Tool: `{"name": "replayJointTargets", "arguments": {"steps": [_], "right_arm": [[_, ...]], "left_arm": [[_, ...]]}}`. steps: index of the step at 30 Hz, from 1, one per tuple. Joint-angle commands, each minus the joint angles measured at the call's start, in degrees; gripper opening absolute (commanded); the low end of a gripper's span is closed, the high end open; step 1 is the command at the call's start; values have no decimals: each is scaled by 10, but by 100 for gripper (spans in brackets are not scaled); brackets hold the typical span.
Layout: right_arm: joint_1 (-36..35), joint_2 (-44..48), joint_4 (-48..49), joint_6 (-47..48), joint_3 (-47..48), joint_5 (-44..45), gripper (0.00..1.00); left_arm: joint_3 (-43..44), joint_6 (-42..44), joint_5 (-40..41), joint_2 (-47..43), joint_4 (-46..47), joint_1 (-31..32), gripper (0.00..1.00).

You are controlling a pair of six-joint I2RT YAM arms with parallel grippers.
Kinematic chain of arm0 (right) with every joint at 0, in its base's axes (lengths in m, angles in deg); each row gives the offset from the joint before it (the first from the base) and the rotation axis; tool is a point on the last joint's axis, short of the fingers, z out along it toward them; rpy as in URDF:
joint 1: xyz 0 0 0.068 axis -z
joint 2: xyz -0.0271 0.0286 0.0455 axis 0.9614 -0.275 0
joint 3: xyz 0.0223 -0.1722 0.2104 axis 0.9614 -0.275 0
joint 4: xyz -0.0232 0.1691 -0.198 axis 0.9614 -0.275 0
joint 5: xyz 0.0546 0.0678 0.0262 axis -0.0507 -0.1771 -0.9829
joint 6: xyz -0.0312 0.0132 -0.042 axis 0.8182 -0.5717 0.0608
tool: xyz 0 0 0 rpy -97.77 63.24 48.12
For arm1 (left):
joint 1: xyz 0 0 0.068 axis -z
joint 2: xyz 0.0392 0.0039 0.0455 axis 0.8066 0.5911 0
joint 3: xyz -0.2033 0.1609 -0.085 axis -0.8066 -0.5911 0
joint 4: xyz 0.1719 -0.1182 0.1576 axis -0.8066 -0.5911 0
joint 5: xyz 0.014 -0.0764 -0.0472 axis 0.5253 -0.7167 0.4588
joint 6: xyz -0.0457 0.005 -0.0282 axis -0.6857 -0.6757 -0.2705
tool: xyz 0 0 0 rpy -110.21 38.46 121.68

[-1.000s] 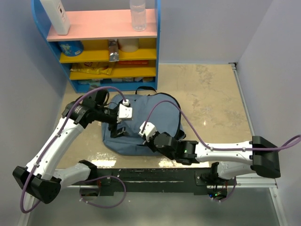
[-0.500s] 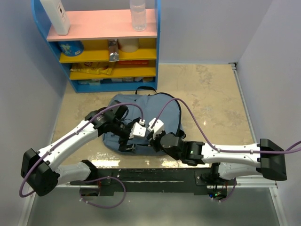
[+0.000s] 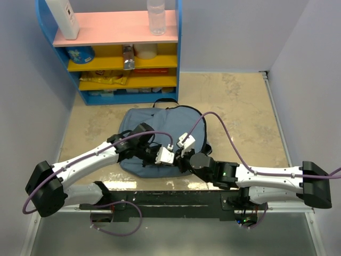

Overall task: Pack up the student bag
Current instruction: Zip the student bag at the center of the board.

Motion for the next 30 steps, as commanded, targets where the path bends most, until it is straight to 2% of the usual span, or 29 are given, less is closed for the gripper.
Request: {"name": "replayJointTargets", "arguments": {"steps": [1, 13, 21, 30], "right_arm": [[7, 20, 28, -23, -7, 13, 0], [64, 80, -51, -4, -2, 58, 0], [71, 119, -103, 5, 6, 83, 0], [77, 121, -145, 0, 28, 168, 0]], "left_arm": [[-15, -18, 26, 1, 16, 25, 0], [-18, 5, 44, -21, -37, 34, 0], [-16, 14, 54, -32, -59, 34, 0], [-25, 30, 52, -59, -103, 34, 0]]}}
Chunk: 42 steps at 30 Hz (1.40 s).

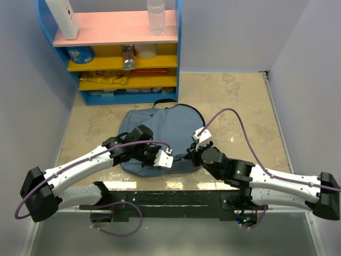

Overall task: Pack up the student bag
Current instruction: Zip the student bag at the center of the board.

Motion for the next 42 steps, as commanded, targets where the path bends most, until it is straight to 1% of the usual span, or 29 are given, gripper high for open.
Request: {"name": "replayJointTargets", "arguments": {"steps": [1, 3, 8, 11, 12, 16, 19, 20, 21, 22, 23, 24, 27, 29, 30, 31, 32, 33, 34, 35, 36, 37, 38, 39, 40, 41, 42], "right_arm": [[18, 5, -1, 11, 41, 124, 0], [19, 5, 1, 11, 46, 140, 0], [25, 5, 33, 52, 60, 132, 0], [26, -13, 82, 95, 73, 92, 0], [26, -36, 88, 106, 89, 89, 0], [32, -83, 107, 152, 119, 123, 0], [64, -104, 97, 151, 134, 126, 0], [71, -103, 95, 148, 135, 120, 0], [76, -102, 92, 142, 133, 122, 0], [83, -98, 85, 138, 133, 124, 0], [84, -92, 85, 136, 131, 127, 0], [86, -86, 89, 136, 121, 129, 0], [98, -81, 92, 131, 119, 151, 0], [105, -87, 95, 130, 120, 148, 0], [105, -89, 103, 131, 119, 143, 0], [105, -91, 104, 129, 120, 136, 0], [105, -91, 104, 128, 121, 126, 0], [105, -89, 102, 116, 121, 98, 0], [105, -86, 102, 110, 119, 84, 0], [105, -83, 103, 106, 116, 71, 0], [105, -74, 92, 88, 112, 44, 0], [104, -69, 89, 77, 109, 10, 0], [102, -61, 85, 64, 98, -5, 0], [95, -51, 75, 42, 93, -13, 0], [91, -43, 68, 31, 89, -16, 0], [86, -34, 67, 21, 74, -21, 0], [83, -27, 66, 7, 67, -28, 0]], "left_arm": [[-21, 13, 8, -17, -108, 1, 0], [-25, 20, 10, -24, -122, 1, 0], [-32, 36, 16, -36, -158, 1, 0], [-38, 45, 40, -50, -172, 1, 0], [-38, 51, 52, -55, -176, 1, 0], [-47, 70, 92, -105, -215, 1, 0], [-65, 76, 131, -148, -255, -1, 0], [-56, 82, 144, -158, -275, -20, 0], [-52, 121, 150, -168, -290, -33, 0], [-50, 132, 163, -185, -299, -42, 0], [-48, 143, 189, -192, -316, -56, 0], [-48, 167, 200, -196, -327, -61, 0], [-33, 202, 222, -203, -350, -84, 0], [-18, 207, 219, -202, -351, -97, 0], [-10, 194, 214, -199, -347, -97, 0], [17, 182, 205, -183, -343, -97, 5], [37, 170, 177, -171, -343, -97, 30], [61, 141, 163, -139, -343, -97, 49], [115, 123, 148, -123, -339, -96, 66], [145, 100, 116, -105, -338, -97, 99], [174, 93, 95, -72, -338, -96, 100], [229, 82, 77, -55, -332, -94, 100], [255, 58, 47, -38, -326, -93, 100], [280, 44, 34, 4, -323, -87, 100], [323, 29, 26, 24, -310, -62, 100], [338, -7, 28, 43, -300, -46, 100], [349, -26, 35, 73, -286, -28, 100]]}}
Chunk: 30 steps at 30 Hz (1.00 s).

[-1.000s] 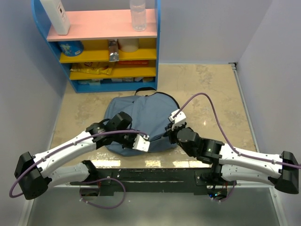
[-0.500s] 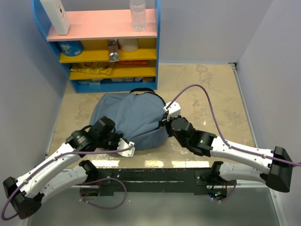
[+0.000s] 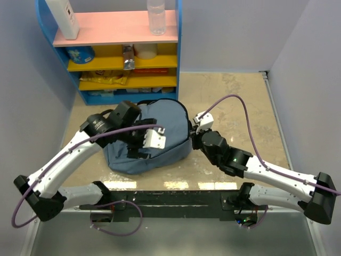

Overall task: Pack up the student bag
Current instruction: Zip the student bag at the center of the board.

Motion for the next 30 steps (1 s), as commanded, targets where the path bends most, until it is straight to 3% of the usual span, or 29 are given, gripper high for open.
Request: {"name": "replayJointTargets", "arguments": {"steps": [1, 7, 13, 23, 26, 27, 30], "right_arm": [[-15, 62, 22, -66, -23, -40, 0], [-16, 81, 24, -86, -39, -64, 0], [-16, 81, 33, -88, -41, -78, 0], [-16, 81, 54, -103, -67, -74, 0], [-16, 87, 56, -115, -75, -65, 0], [-15, 88, 59, -119, -77, -62, 0], [-10, 97, 65, -138, -87, -51, 0]], "left_arm": [[82, -120, -46, 79, 77, 86, 100], [4, -236, 13, 120, 275, 173, 100], [-48, -294, 72, 156, 344, 213, 100], [-91, -336, 228, 169, 427, 218, 100], [-105, -337, 207, 163, 431, 218, 100], [-113, -339, 207, 160, 432, 218, 99], [-143, -331, 179, 156, 447, 218, 83]]}}
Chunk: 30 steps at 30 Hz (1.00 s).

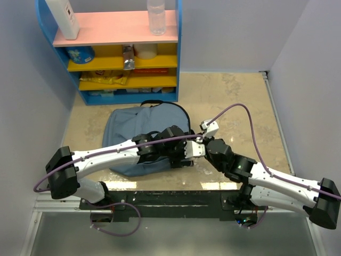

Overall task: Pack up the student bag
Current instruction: Zip the student bag at the center of the board.

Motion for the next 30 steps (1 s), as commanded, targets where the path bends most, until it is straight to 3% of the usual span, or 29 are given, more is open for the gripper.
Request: {"name": "replayJointTargets", "arguments": {"steps": [1, 3, 6, 7, 8, 14, 19, 21, 30], "right_arm": [[1, 26, 52, -35, -8, 15, 0], [11, 23, 60, -51, -16, 4, 0], [37, 18, 72, -58, -22, -25, 0], [46, 18, 77, -58, -23, -35, 0], [64, 19, 85, -54, -24, -46, 0], [128, -2, 121, -30, -5, -115, 0], [163, -65, 141, -11, 27, -153, 0], [171, -91, 146, -3, 35, -149, 0], [221, -150, 131, 48, 99, -75, 0]], "left_arm": [[-45, -24, 14, -19, 38, -8, 73], [-63, -13, -2, -29, 52, -7, 63], [-61, -13, -23, -27, 48, -7, 35], [-61, -14, -26, -24, 48, -6, 21], [-64, -13, -26, -23, 48, -7, 18], [-67, -5, -33, -16, 60, -1, 18], [-61, 21, -77, -13, 56, 34, 7], [-60, 37, -95, -14, 39, 57, 0], [-49, 139, -167, -28, -43, 127, 0]]}}
